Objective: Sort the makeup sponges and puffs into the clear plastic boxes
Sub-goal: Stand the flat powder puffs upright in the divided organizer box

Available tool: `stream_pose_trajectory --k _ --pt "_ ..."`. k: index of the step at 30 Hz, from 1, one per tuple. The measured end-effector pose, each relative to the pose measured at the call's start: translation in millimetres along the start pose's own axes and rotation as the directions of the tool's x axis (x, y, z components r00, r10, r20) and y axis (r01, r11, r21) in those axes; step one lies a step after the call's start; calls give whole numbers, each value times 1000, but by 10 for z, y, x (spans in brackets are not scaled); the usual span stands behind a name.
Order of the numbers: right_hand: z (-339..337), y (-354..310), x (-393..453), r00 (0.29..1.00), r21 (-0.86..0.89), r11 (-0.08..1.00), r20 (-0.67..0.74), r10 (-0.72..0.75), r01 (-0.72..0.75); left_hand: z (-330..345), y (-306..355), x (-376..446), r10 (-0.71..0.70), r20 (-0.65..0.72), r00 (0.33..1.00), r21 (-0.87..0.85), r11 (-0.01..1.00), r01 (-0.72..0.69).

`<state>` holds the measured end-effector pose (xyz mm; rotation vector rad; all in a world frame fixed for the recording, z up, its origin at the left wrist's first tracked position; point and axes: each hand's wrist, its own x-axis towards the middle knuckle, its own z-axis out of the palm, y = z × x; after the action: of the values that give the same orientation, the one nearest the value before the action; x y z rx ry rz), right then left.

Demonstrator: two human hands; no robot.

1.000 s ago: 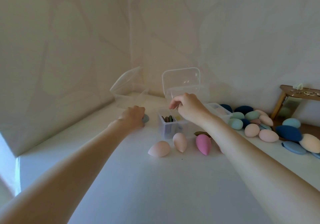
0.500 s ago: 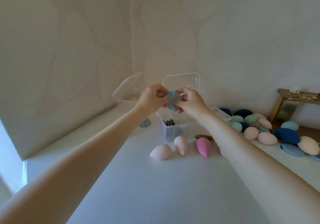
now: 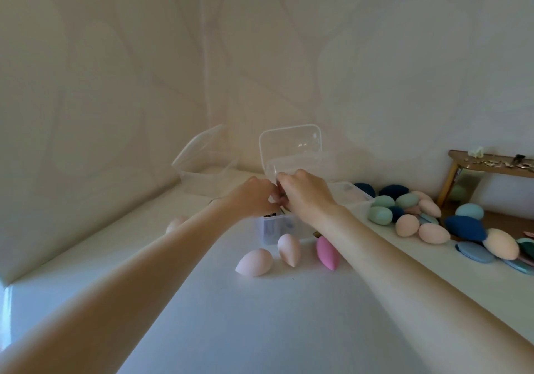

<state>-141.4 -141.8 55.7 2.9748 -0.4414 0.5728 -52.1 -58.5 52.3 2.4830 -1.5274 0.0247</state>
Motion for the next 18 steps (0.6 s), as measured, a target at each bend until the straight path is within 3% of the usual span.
stream_pose_trajectory --k 4,14,18 --pt "-41 13 15 990 -11 1000 140 -1 3 -20 83 56 -87 83 993 73 994 81" --pt "-29 121 -70 967 117 985 235 95 -125 48 135 323 -187 209 960 279 952 125" --pt "-10 138 -78 967 120 984 234 104 -135 18 197 364 -192 218 957 245 960 137"
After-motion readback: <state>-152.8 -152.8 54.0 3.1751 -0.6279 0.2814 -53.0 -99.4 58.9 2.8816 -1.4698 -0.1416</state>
